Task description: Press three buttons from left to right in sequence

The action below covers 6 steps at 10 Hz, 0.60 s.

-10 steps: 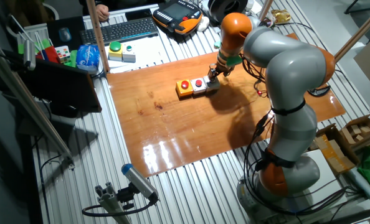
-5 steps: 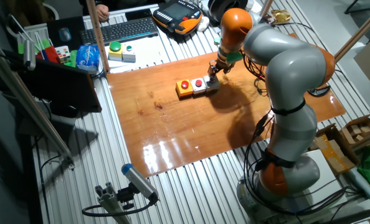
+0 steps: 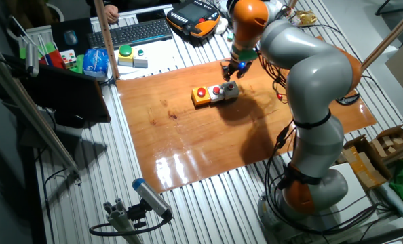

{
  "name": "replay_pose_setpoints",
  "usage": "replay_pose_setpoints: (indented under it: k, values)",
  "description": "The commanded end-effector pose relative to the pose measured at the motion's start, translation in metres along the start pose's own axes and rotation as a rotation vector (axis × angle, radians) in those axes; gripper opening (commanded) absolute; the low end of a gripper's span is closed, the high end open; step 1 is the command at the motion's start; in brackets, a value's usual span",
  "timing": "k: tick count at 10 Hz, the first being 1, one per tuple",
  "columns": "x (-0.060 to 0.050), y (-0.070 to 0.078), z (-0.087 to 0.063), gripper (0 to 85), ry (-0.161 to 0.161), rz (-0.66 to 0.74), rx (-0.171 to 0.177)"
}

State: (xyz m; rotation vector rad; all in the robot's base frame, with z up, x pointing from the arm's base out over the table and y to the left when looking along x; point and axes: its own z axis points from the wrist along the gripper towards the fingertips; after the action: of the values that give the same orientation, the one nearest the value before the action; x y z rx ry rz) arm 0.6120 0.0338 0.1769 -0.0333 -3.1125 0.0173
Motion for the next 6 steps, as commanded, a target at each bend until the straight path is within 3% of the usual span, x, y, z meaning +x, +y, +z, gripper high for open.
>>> replay_pose_setpoints:
  k: [1, 4, 6]
  values:
    - [0.002, 0.004, -0.001, 28.7, -0.002, 0.006, -0.003]
    - [0.009, 0.013, 0.007, 1.0, -0.017, 0.045, -0.039]
    - [0.014, 0.018, 0.011, 0.7, -0.01, 0.075, -0.062]
